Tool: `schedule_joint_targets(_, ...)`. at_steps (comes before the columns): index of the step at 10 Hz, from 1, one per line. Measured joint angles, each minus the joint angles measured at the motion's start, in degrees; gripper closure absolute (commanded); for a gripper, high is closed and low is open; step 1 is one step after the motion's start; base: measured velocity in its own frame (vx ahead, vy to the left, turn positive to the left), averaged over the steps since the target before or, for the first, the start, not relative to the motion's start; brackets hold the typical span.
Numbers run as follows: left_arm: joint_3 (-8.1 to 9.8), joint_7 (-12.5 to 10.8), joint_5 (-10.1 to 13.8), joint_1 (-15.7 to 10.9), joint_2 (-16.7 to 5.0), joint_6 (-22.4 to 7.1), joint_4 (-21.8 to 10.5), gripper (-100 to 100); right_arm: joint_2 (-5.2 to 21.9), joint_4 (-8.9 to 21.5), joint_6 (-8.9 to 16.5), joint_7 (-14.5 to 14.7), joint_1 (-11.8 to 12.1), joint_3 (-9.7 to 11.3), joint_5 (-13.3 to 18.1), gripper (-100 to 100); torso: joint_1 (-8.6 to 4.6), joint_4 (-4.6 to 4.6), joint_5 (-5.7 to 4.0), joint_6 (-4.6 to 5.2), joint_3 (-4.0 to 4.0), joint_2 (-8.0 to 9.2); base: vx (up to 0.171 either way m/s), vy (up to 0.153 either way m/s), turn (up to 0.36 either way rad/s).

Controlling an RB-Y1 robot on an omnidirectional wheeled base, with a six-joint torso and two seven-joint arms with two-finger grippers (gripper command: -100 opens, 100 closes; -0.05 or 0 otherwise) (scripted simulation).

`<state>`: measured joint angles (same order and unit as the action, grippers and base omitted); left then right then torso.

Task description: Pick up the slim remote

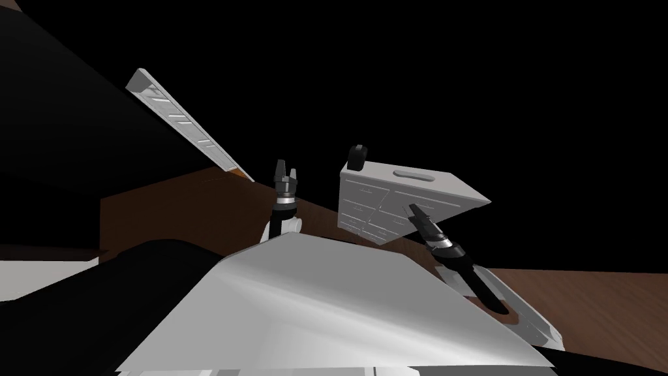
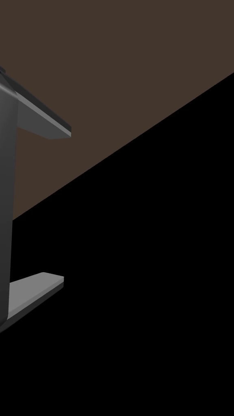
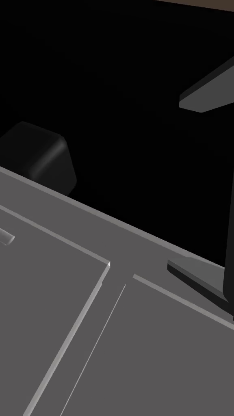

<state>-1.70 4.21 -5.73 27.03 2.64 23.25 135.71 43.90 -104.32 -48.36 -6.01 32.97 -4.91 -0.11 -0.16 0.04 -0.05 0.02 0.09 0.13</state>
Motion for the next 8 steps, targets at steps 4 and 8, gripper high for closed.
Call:
schedule_joint_targets(4,0.0,0.0,0.0,-0.01,0.0,0.0,0.0,0,6.28,4.26,-3.12,-1.1,1.44,-0.42,1.33,-100,0.03,0.01,0.02,-0.03,0.03,0.07,-0.066,-0.027,0.08)
schedule_joint_targets(8,0.0,0.0,0.0,0.0,0.0,0.0,0.0,0,13.27,10.46,-7.07,-2.03,2.2,-0.47,2.73,-100,0.02,0.01,0.01,0.01,0.02,0.03,-0.08,-0.031,0.088)
